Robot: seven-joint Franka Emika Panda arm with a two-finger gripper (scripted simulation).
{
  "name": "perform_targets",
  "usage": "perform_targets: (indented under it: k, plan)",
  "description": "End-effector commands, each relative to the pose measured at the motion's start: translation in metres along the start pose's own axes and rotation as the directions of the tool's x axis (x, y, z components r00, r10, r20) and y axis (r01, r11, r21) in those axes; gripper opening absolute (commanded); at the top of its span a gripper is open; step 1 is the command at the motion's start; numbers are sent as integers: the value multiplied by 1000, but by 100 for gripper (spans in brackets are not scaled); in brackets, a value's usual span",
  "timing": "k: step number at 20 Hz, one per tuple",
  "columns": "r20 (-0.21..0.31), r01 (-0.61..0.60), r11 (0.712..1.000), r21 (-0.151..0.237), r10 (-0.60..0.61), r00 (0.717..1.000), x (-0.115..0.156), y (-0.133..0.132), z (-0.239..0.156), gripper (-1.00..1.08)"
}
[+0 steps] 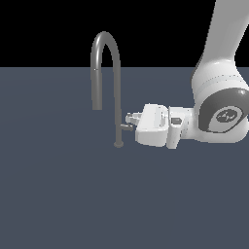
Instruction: Turn on the faucet by rotating a designated handle.
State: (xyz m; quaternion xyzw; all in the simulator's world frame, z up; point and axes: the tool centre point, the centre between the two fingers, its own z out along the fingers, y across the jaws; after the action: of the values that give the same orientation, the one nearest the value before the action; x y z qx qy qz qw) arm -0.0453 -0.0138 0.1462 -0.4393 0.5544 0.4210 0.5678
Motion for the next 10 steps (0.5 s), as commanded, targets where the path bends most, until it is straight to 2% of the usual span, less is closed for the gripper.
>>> perform_targets:
  k: [1,6,7,8,10]
  plan:
    - [0,-10,1000,-2,10,1000,11,8,0,-100]
    - [1,-29,1000,-7,29,1000,39,29,0,-100]
    - [1,-29,1000,-7,29,1000,39,29,0,-100]
    - [6,6,1000,-3,-6,1000,21,15,0,-100]
    - [5,-2,1000,-4,2,1000,32,18,0,-100]
